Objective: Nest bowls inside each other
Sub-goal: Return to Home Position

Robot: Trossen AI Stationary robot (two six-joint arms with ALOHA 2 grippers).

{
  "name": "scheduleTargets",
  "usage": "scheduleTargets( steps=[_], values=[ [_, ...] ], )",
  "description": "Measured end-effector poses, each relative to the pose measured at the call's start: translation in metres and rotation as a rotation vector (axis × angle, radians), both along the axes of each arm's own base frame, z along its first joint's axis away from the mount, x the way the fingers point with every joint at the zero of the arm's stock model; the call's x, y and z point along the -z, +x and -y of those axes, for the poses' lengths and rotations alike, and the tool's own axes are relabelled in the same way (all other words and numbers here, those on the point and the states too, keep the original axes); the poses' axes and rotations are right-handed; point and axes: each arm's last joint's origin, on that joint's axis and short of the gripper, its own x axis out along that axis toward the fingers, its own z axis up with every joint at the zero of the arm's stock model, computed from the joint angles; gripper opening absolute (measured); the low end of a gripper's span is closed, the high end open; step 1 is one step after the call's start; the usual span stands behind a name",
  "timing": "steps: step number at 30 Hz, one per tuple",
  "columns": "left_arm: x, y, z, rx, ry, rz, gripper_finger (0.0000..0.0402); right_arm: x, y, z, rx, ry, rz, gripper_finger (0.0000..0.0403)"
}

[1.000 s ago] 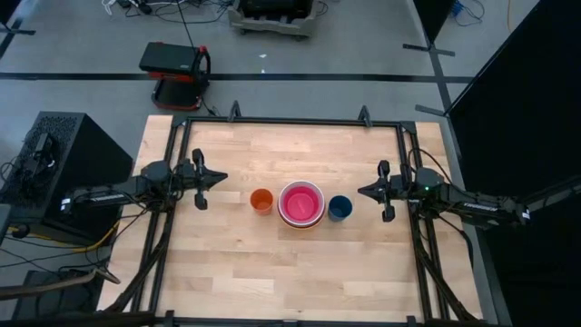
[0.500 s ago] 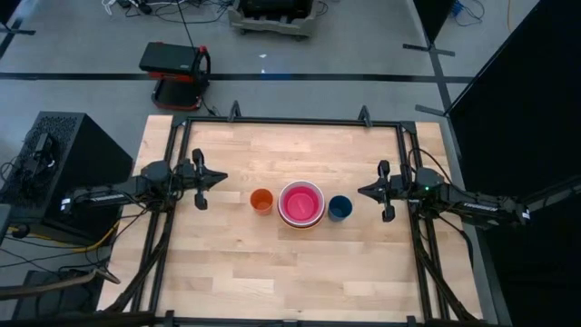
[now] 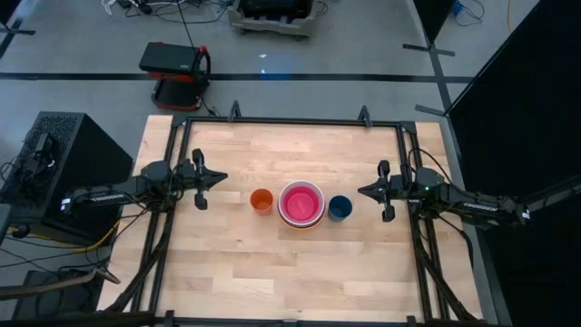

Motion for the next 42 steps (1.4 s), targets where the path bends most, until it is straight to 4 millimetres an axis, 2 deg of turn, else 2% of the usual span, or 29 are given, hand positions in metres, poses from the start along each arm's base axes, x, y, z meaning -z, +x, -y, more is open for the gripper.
scheduleTargets(
  steps=[42],
  values=[
    [0.0, 0.0, 0.0, 0.0, 0.0, 0.0, 0.0006, 0.0, 0.0, 0.0, 0.0, 0.0, 0.0, 0.0]
  ],
)
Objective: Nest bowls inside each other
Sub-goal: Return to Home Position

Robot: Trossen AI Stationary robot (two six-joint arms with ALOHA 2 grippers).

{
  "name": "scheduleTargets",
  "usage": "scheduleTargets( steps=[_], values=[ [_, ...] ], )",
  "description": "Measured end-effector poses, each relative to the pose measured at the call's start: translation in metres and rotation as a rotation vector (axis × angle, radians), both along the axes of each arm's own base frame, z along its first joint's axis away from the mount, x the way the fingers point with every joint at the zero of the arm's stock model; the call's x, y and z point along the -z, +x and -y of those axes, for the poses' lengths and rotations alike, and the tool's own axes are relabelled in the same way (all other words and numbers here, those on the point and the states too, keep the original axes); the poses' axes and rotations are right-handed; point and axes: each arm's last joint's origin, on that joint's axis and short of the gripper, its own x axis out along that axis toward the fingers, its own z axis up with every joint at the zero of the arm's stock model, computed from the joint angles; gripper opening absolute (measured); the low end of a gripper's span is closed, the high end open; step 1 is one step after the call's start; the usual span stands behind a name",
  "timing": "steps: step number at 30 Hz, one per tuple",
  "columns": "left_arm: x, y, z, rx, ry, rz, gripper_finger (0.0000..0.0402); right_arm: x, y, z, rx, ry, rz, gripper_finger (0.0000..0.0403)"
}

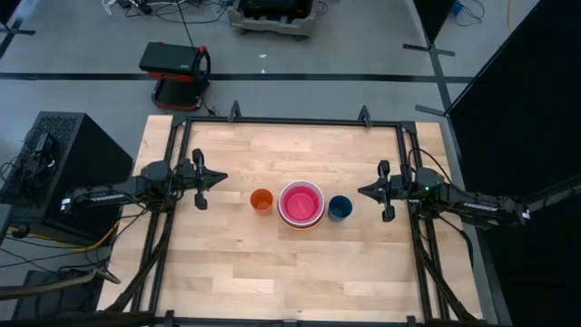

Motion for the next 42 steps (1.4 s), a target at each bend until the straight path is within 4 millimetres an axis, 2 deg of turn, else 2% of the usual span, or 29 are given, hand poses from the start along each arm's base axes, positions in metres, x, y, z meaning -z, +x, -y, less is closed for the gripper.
scheduleTargets(
  steps=[42],
  values=[
    [0.0, 0.0, 0.0, 0.0, 0.0, 0.0, 0.0003, 0.0, 0.0, 0.0, 0.0, 0.0, 0.0, 0.0]
  ],
)
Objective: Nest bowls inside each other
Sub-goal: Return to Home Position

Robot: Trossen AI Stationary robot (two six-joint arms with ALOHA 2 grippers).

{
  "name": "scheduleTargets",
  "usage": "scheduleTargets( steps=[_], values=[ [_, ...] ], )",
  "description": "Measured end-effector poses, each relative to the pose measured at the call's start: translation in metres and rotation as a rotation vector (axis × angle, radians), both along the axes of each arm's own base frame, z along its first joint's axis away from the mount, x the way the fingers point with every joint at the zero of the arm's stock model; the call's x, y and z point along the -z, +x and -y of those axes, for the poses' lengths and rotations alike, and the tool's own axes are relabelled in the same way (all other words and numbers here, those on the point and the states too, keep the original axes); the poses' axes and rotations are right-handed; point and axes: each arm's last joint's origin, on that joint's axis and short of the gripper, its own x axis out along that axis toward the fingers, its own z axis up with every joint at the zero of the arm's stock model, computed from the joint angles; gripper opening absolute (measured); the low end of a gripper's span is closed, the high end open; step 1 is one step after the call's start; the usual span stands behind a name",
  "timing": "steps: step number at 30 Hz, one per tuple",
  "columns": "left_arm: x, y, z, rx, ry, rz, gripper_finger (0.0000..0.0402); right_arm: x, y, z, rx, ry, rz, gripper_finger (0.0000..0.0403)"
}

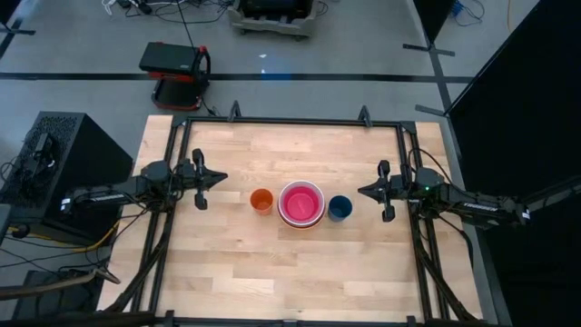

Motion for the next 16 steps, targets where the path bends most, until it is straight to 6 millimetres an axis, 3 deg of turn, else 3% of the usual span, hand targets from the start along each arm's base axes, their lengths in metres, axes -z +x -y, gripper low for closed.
scheduleTargets(
  steps=[16],
  values=[
    [0.0, 0.0, 0.0, 0.0, 0.0, 0.0, 0.0001, 0.0, 0.0, 0.0, 0.0, 0.0, 0.0, 0.0]
  ],
)
